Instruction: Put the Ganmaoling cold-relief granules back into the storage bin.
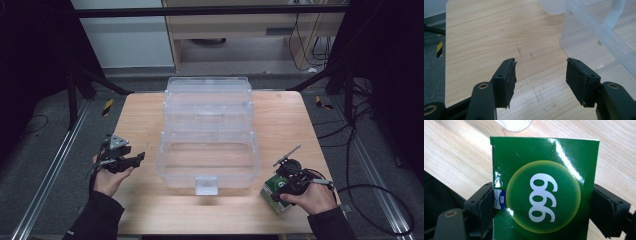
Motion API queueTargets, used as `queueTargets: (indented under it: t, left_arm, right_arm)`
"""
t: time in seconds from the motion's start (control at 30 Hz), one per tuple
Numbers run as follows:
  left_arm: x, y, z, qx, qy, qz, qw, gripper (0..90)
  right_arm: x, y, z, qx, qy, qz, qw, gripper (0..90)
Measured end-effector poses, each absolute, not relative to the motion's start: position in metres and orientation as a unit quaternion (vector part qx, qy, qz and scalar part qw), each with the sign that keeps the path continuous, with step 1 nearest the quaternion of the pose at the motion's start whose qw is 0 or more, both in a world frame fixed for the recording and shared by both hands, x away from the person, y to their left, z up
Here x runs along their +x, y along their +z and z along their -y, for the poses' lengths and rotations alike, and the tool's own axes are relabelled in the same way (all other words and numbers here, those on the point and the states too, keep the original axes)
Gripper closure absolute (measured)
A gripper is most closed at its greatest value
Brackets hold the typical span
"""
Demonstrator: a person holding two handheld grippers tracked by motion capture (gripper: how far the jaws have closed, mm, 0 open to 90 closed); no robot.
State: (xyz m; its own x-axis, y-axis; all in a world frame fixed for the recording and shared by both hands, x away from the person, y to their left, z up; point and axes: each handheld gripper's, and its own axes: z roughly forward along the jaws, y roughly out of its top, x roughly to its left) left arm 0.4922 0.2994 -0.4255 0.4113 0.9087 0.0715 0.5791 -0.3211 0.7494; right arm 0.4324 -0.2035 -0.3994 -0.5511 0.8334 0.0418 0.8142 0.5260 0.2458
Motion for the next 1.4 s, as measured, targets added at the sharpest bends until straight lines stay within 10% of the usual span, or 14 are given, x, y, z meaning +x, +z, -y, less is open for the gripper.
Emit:
queueTargets:
  t: [1.4]
  left_arm:
    - [0.494, -0.431, -0.297, 0.778, 0.244, -0.482, 0.320, 39.6]
  right_arm:
    - [0.457, -0.306, 0.217, 0.453, 0.195, -0.860, 0.127, 17.2]
